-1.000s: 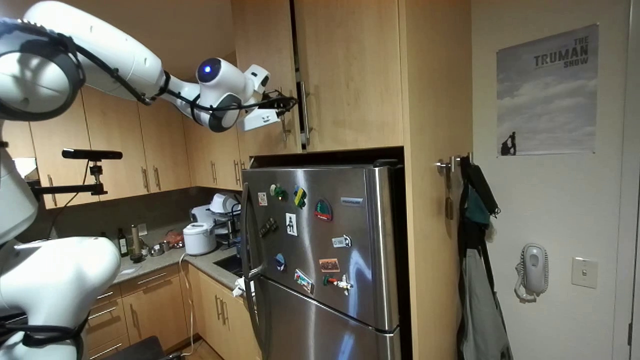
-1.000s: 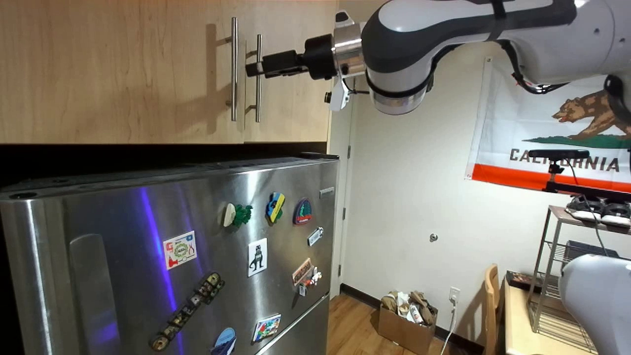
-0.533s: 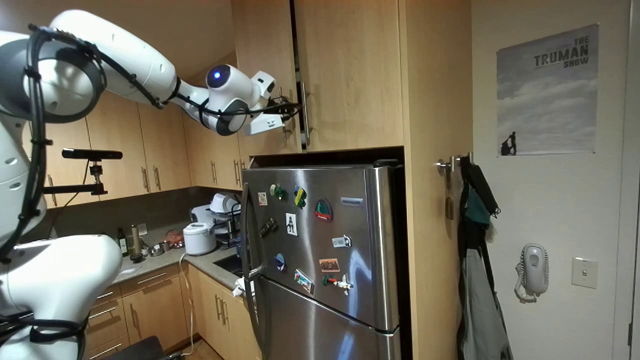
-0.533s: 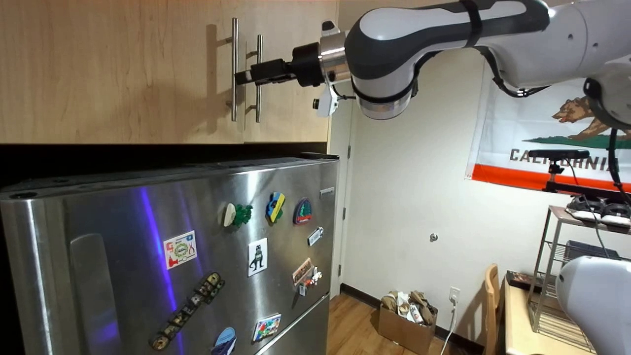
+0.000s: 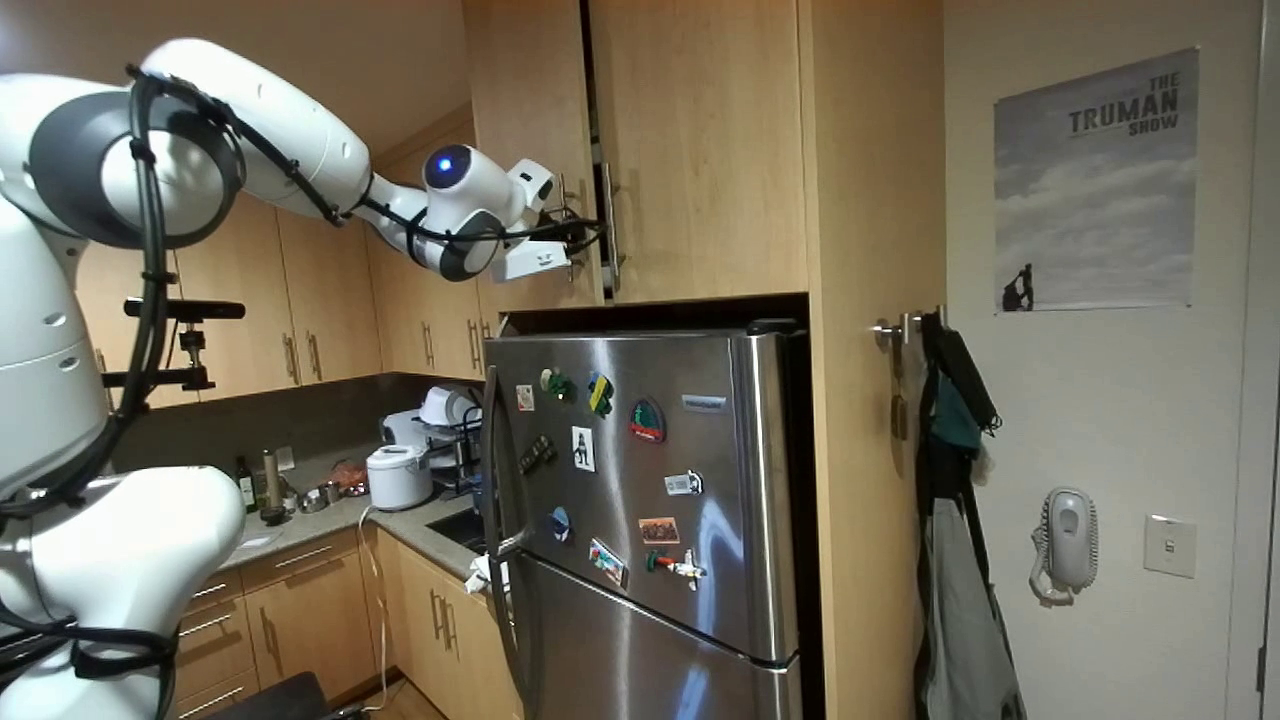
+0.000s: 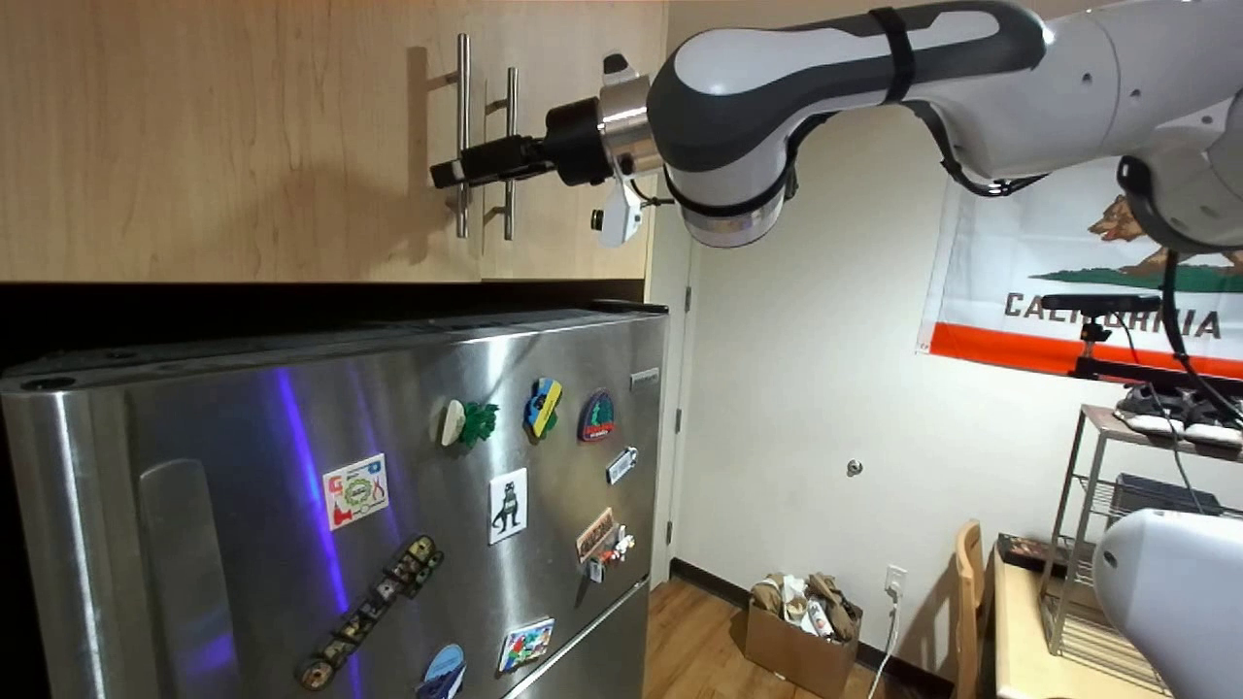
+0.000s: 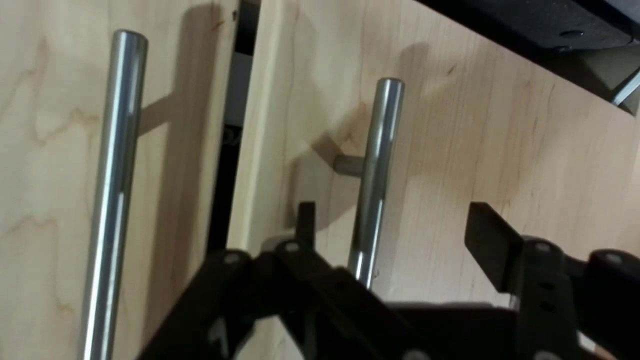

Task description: Open the left cabinet door above the fridge

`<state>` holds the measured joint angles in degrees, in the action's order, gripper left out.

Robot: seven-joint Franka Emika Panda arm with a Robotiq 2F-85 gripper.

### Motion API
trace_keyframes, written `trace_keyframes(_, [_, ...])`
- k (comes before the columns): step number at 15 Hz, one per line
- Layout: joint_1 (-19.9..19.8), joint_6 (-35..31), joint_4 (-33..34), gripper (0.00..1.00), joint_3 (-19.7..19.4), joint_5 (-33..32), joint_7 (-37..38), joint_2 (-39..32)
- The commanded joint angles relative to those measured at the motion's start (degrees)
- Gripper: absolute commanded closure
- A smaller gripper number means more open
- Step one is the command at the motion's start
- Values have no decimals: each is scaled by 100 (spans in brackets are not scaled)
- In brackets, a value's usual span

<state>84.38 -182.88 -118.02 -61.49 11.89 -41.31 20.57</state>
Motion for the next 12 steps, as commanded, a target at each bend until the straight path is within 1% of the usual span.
trace_keyframes(1, [335, 194, 262, 51, -339, 18, -56, -175])
trace_keyframes(4, [478, 194, 342, 76, -514, 5, -49, -178])
trace_keyframes(6, [512, 195, 390, 88, -581, 0, -39, -171])
trace_keyframes(7, [511, 200, 402, 97, -587, -6, -34, -158])
trace_keyframes(8, [508, 220, 402, 100, -569, -16, -32, -137])
trace_keyframes(9, [505, 236, 368, 97, -604, -483, 413, -66])
trace_keyframes(10, [491, 242, 351, 96, -590, -589, 507, -41])
trace_keyframes(12, [489, 260, 319, 96, -605, -890, 824, -19])
